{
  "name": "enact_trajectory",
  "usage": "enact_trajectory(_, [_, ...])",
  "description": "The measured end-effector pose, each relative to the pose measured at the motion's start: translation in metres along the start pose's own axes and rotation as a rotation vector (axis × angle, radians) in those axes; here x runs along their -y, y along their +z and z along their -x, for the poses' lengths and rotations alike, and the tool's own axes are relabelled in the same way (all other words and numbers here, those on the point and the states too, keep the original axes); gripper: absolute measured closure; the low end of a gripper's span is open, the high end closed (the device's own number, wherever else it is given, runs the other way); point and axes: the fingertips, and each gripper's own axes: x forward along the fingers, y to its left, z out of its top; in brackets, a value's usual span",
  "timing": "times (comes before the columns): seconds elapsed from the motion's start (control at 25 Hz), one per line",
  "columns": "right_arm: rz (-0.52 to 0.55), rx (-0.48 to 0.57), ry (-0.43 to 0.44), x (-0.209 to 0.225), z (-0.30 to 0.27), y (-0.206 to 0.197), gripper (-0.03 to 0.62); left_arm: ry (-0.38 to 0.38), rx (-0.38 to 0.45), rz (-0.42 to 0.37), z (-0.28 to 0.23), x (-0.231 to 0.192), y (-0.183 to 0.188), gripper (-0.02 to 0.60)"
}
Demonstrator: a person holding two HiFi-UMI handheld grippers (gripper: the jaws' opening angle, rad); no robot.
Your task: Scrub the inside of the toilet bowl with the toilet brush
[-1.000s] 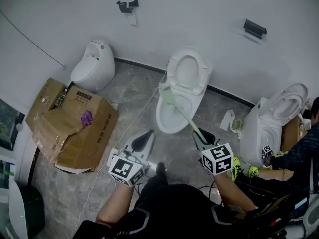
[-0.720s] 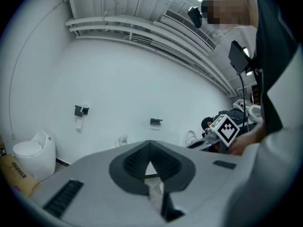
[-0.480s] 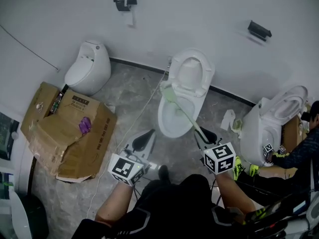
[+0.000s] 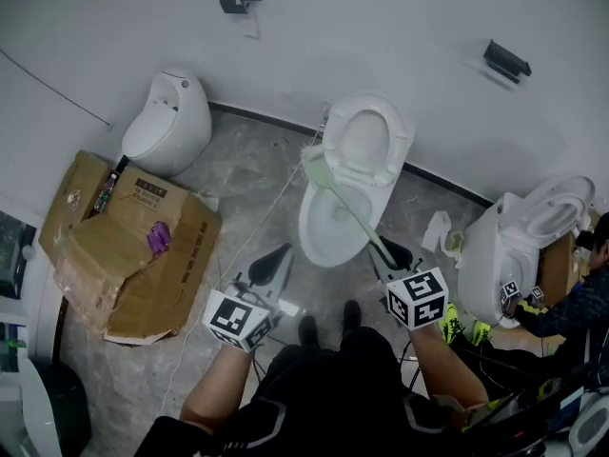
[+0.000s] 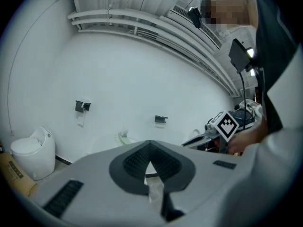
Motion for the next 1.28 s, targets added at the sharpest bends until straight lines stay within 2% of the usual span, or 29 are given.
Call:
enact_trajectory(0.4, [0.021,-0.006,0.039,0.071,-0.014,-0.001,0.513,0.063,-0.011,0.008,-0.058,0.003,0.001,0.581])
enact_trajectory(0.64, [0.017,-0.020,0.087,0.097,-0.026,-0.017,0.513,0.103,-0.019,0.039,-0.077,0.006,-0.007,0.581])
enact_trajectory(0.96, [0.055,-0.073,0.135,0.126,-0.045,-0.057,0.513,0.159,-0.063,0.037,-0.097,0.006,-0.042,0.581])
enact_trajectory(1.12, [0.072,-0.103,0.134,0.132,-0.058,-0.080,0.513,0.160,-0.103,0.027,-0.101,0.003,-0.068,0.581])
enact_trajectory(1.28, [0.094,-0.143,0.130,0.138,-0.073,-0.105,0.513,0.151,-0.122,0.062,-0.106,-0.006,-0.096,0.581])
